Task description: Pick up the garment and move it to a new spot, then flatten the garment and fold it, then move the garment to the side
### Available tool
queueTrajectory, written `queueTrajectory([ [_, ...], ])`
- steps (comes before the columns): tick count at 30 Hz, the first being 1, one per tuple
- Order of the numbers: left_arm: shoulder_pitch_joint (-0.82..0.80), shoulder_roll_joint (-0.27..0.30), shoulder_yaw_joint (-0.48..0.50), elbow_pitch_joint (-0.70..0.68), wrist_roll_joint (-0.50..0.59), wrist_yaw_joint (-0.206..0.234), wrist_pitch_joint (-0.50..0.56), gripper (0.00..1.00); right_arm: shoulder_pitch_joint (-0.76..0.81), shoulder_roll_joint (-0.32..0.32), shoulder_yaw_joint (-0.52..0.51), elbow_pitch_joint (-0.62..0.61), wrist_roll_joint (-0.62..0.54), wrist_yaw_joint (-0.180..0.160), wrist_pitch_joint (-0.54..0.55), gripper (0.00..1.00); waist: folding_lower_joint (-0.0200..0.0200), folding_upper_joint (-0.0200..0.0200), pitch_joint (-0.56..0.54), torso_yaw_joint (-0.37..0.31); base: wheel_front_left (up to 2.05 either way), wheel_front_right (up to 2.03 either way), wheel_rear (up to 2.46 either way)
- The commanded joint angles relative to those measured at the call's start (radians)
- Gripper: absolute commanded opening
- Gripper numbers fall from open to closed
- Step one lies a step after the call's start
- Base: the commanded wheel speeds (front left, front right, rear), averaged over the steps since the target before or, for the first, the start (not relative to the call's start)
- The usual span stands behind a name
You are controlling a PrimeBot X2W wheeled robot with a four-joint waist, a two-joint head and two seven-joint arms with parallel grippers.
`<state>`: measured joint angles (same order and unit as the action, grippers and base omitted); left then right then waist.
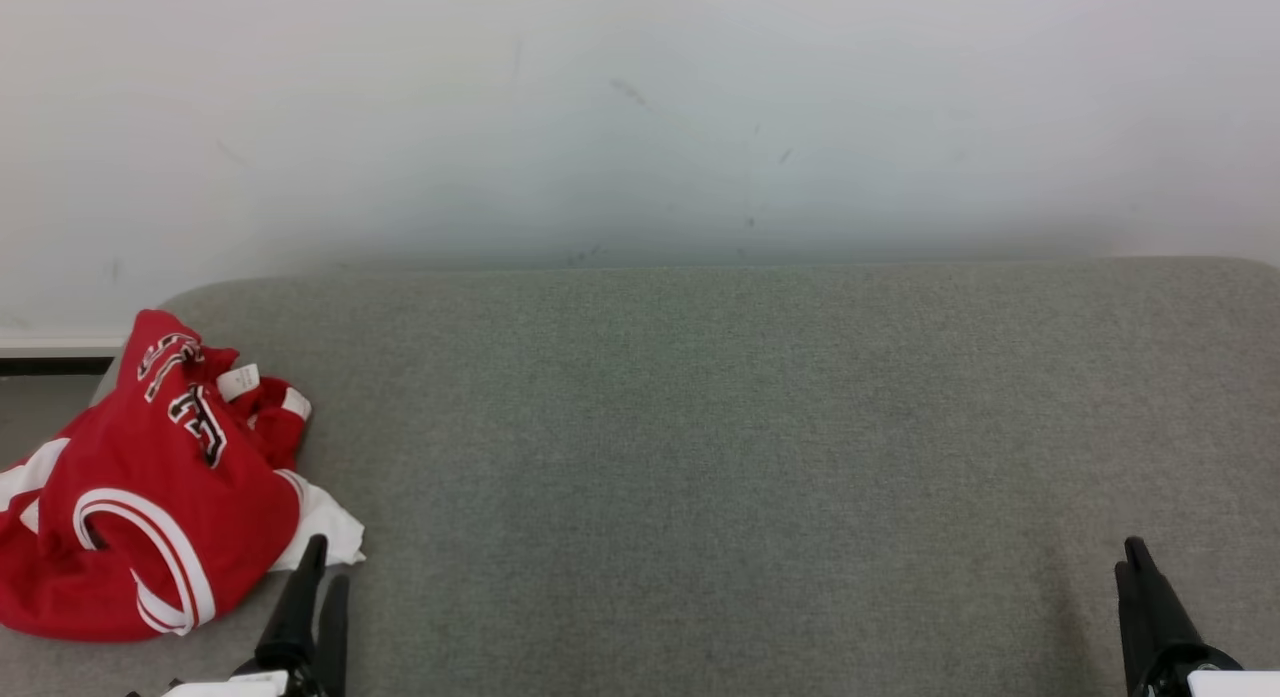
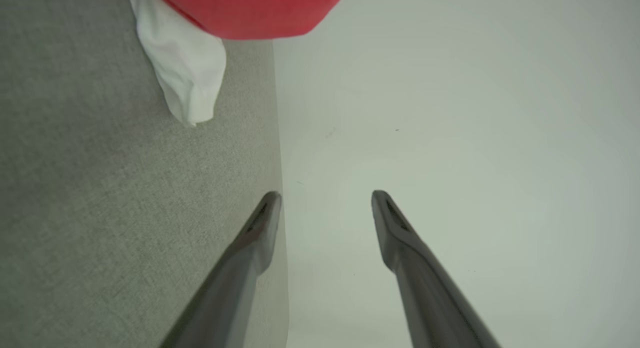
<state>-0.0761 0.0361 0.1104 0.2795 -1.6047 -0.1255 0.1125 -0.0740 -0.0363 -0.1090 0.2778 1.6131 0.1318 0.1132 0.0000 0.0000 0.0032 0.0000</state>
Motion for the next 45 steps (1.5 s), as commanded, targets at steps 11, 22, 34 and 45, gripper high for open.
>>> queueTrajectory([
  [11, -0.021, 0.005, -0.023, -0.061, 0.050, -0.002, -0.063, 1.00, -0.020, -0.009, 0.072, -0.058, -0.031, 0.000, -0.061, 1.00, 0.0000, 0.0000, 0.000, -0.001, 0.00, 0.00, 0.00],
  [22, -0.016, 0.007, -0.026, -0.119, 0.241, -0.003, -0.111, 1.00, -0.024, -0.014, 0.112, -0.112, -0.163, 0.000, -0.111, 1.00, 0.0000, 0.0000, -0.002, -0.004, 0.00, 0.00, 0.00],
  [34, -0.005, 0.009, -0.048, -0.148, 0.489, 0.001, -0.158, 1.00, -0.022, -0.018, 0.158, -0.144, -0.404, -0.001, -0.158, 1.00, 0.0000, 0.0000, -0.003, -0.006, 0.00, 0.00, 0.00],
  [45, -0.001, 0.011, -0.070, -0.157, 0.718, 0.038, -0.192, 1.00, -0.019, -0.017, 0.187, -0.160, -0.655, -0.001, -0.193, 1.00, 0.0000, 0.0000, -0.007, -0.009, 0.00, 0.00, 0.00],
])
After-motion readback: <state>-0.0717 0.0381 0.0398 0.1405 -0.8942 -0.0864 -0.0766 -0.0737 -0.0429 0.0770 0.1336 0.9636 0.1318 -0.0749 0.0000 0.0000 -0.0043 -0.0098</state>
